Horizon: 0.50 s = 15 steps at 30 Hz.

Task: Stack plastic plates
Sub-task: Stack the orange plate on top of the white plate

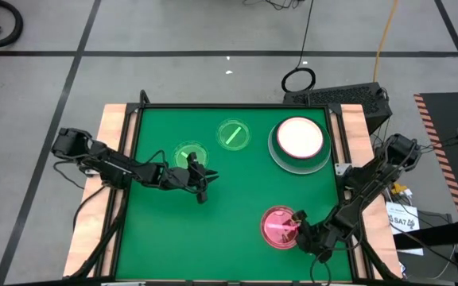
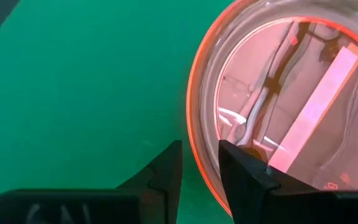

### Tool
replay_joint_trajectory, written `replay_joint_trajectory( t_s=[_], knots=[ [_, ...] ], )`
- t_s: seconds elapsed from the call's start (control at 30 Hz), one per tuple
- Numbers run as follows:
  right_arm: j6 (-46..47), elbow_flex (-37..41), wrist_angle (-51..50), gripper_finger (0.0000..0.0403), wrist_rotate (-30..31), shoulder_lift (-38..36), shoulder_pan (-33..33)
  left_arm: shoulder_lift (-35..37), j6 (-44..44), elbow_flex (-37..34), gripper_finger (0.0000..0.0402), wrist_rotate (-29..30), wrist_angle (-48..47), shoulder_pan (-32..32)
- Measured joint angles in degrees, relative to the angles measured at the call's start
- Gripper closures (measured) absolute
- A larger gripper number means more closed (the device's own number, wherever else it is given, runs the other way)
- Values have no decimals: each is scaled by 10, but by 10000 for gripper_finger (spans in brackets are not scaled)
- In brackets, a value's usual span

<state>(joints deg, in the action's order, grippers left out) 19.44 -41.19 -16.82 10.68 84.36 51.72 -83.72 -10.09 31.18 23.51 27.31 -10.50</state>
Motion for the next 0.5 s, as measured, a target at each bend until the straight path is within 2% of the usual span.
replay_joint_trajectory(
  t_s=[0.3,0.5],
  knots=[
    [-12,0,-7,393,0,0,0,0,6,0,325,0,0,0],
    [-13,0,-8,396,8,0,0,0,6,0,325,0,0,0]
  ],
)
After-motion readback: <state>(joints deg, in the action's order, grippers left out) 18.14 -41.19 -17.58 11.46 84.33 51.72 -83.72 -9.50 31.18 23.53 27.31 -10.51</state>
